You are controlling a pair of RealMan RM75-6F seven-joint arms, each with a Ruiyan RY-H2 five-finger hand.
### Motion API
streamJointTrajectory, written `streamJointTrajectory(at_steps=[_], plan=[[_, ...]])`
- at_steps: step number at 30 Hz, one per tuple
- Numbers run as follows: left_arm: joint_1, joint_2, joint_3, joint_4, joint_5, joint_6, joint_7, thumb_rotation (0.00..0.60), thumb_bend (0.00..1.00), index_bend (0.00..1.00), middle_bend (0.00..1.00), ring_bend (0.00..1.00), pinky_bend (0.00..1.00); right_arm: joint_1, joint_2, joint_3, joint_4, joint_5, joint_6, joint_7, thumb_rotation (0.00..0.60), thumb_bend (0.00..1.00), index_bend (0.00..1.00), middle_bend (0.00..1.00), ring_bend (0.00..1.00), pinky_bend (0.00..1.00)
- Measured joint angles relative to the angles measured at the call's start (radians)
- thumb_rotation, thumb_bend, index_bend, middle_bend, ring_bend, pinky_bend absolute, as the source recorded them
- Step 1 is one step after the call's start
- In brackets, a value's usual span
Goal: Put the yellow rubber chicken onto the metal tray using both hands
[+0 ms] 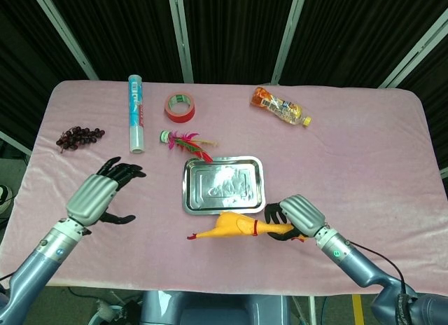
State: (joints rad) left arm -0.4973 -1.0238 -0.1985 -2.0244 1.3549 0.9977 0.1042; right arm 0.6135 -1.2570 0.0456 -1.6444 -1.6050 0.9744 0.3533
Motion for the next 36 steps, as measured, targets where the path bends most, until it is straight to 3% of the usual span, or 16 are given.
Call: streamJointTrajectory(at_steps=[7,15,26,36], plan=[[-0.127,-0.094,-0.032,-0.023,-0.183,-0.100,0.119,0.592,0.01,0.20,0.15,0.13,0.04,0.025,-0.014,0.043,-0.018,0.101,-0.048,-0.032,0.600,0.72,0.92,0.69,0.68,0.81],[-0.196,-0.169,-0.032,-0.030,-0.307,-0.100,0.218,0.540,0.00,0.17,0.13,0.13,0.04,0.039,0.007,0.068,-0.033,0.149,-0.079,0.025,0.600,0.72,0.92,0.69,0.68,0.82],[-0.288,-0.345,-0.036,0.023,-0.432,-0.017,0.361,0.538,0.02,0.19,0.14,0.13,0.04,0.059,0.033,0.084,-0.066,0.147,-0.096,0.086,0.600,0.72,0.93,0.70,0.69,0.82],[-0.371,-0.467,-0.078,0.065,-0.552,0.048,0.433,0.537,0.17,0.23,0.14,0.13,0.04,0.062,0.047,0.083,-0.092,0.135,-0.085,0.083,0.600,0.73,0.93,0.70,0.69,0.83]])
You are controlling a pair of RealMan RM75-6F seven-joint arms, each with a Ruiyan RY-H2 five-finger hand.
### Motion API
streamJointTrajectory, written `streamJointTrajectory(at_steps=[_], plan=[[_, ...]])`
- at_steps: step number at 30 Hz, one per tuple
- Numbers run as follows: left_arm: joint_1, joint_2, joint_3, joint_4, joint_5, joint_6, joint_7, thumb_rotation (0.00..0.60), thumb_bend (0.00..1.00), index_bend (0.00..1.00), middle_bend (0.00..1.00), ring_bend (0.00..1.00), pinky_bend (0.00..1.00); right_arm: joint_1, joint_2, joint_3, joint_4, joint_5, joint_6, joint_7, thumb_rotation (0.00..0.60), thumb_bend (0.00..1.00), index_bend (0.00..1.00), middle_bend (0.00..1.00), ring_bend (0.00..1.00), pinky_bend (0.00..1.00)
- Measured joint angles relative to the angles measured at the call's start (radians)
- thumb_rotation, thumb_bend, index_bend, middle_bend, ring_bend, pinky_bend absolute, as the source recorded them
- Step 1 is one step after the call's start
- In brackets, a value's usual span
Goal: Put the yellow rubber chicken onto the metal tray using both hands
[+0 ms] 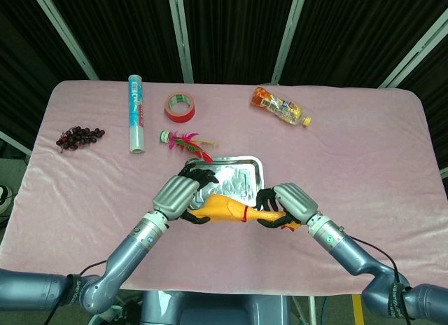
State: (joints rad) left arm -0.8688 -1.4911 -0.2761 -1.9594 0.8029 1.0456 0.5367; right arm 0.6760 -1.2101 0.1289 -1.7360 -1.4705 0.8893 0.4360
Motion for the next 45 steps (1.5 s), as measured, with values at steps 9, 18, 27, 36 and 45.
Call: streamJointTrajectory(at_steps=[9,18,27,36,45], plan=[[-0.053,-0.044,-0.021,0.017,-0.078,-0.013,0.001,0.531,0.15,0.23,0.14,0.13,0.04,-0.001,0.007,-0.004,-0.008,-0.002,0.006,0.001,0.600,0.73,0.94,0.70,0.69,0.83],[-0.083,-0.079,-0.016,0.043,-0.108,0.000,0.013,0.532,0.24,0.32,0.18,0.13,0.04,0.000,0.010,-0.006,-0.013,-0.009,0.013,0.011,0.600,0.74,0.94,0.70,0.69,0.83],[-0.108,-0.112,-0.012,0.062,-0.128,0.024,0.026,0.524,0.51,0.58,0.40,0.27,0.14,-0.003,0.016,-0.009,-0.010,-0.013,0.021,0.025,0.600,0.75,0.94,0.70,0.69,0.83],[-0.110,-0.150,-0.008,0.085,-0.075,0.072,0.015,0.599,0.65,0.80,0.63,0.47,0.18,-0.004,0.019,-0.013,-0.007,-0.018,0.027,0.039,0.600,0.75,0.94,0.70,0.70,0.83],[-0.102,-0.165,-0.006,0.098,-0.049,0.092,-0.008,0.560,0.13,0.25,0.31,0.32,0.19,-0.007,0.022,-0.015,0.003,-0.018,0.035,0.049,0.600,0.75,0.94,0.71,0.70,0.83]])
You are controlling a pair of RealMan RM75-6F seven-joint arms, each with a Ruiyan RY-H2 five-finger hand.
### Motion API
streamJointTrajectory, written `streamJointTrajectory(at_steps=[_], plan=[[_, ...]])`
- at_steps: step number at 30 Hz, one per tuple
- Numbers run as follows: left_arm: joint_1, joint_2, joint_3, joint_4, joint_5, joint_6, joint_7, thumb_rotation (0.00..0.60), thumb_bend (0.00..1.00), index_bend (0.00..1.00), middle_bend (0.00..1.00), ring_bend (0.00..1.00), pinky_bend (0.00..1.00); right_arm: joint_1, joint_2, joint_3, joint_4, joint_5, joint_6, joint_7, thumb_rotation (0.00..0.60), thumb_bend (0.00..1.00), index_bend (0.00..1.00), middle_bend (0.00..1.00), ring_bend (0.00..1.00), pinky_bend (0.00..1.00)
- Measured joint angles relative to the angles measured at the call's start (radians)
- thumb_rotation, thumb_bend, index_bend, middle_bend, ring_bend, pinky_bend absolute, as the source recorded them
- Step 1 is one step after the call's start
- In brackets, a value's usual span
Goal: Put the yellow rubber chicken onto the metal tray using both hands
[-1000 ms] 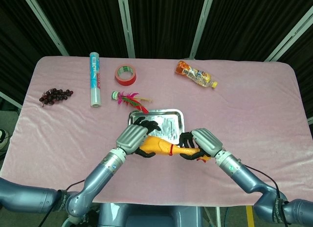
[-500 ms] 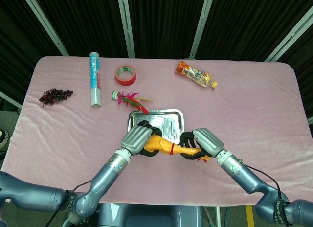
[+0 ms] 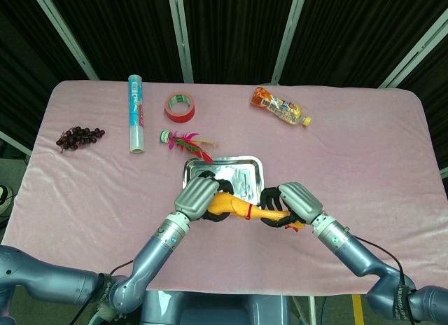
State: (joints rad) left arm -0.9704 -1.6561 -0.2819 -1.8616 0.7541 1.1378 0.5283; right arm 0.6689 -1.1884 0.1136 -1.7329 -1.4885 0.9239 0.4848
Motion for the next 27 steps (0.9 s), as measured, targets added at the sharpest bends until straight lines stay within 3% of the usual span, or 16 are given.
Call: streamJointTrajectory(at_steps=[1,3,5,16,23,27], plan=[[0.001,0.002,0.002,-0.002,-0.004,-0.002,0.000,0.524,0.09,0.13,0.23,0.26,0.19,0.000,0.000,0.000,0.001,0.001,0.001,0.002,0.600,0.75,0.94,0.71,0.70,0.83],[0.000,0.008,0.004,-0.006,-0.015,-0.010,0.003,0.468,0.04,0.02,0.12,0.18,0.19,0.000,0.001,0.000,0.003,0.001,0.001,0.004,0.600,0.75,0.94,0.71,0.70,0.83],[-0.003,0.018,0.007,-0.011,-0.034,-0.021,0.012,0.438,0.04,0.00,0.07,0.15,0.19,0.000,0.001,0.000,0.005,0.002,0.002,0.006,0.600,0.75,0.94,0.71,0.70,0.83],[-0.025,0.040,-0.001,-0.028,-0.097,-0.032,0.041,0.429,0.04,0.02,0.09,0.15,0.19,0.000,0.000,-0.001,0.014,0.004,0.002,0.016,0.600,0.76,0.94,0.71,0.70,0.83],[-0.031,0.030,-0.005,-0.022,-0.098,-0.022,0.037,0.429,0.24,0.18,0.18,0.16,0.19,0.001,-0.002,-0.003,0.019,0.003,0.001,0.023,0.600,0.76,0.94,0.71,0.70,0.83],[-0.037,0.026,-0.005,-0.015,-0.107,-0.023,0.040,0.411,0.31,0.22,0.20,0.16,0.19,0.001,-0.002,-0.004,0.022,0.002,0.003,0.028,0.600,0.76,0.94,0.71,0.70,0.83]])
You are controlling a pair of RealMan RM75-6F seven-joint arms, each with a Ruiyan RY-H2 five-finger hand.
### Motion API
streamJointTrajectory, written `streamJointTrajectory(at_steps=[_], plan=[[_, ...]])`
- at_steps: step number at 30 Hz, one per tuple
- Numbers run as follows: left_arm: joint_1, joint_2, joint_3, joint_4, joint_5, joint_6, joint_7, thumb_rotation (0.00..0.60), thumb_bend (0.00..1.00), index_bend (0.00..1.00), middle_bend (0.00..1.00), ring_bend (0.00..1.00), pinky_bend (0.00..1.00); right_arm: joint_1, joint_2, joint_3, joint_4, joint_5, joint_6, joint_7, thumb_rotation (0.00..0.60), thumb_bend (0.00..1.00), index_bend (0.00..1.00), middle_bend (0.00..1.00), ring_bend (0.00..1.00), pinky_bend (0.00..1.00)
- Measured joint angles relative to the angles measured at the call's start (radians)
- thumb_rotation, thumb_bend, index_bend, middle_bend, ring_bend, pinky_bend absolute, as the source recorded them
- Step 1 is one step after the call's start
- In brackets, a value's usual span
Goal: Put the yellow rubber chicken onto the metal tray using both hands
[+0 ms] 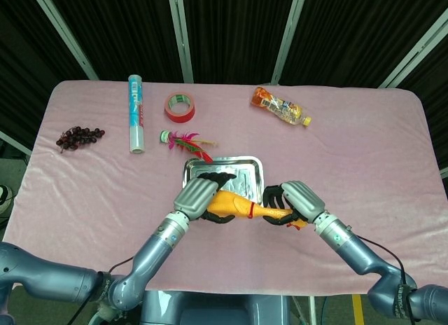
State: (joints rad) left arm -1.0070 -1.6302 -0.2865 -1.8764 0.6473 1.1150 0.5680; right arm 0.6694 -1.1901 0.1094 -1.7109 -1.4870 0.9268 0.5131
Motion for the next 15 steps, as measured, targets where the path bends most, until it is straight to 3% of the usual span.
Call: streamJointTrajectory(at_steps=[9,15], plan=[[-0.022,-0.015,0.004,0.021,-0.038,-0.004,0.027,0.403,0.34,0.28,0.23,0.17,0.19,0.000,0.001,-0.001,0.004,-0.006,0.005,0.013,0.600,0.76,0.95,0.71,0.70,0.84],[-0.030,-0.026,-0.002,0.031,-0.041,0.005,0.027,0.506,0.53,0.54,0.40,0.29,0.19,-0.001,0.001,-0.004,0.010,-0.009,0.007,0.020,0.600,0.76,0.95,0.71,0.70,0.84]])
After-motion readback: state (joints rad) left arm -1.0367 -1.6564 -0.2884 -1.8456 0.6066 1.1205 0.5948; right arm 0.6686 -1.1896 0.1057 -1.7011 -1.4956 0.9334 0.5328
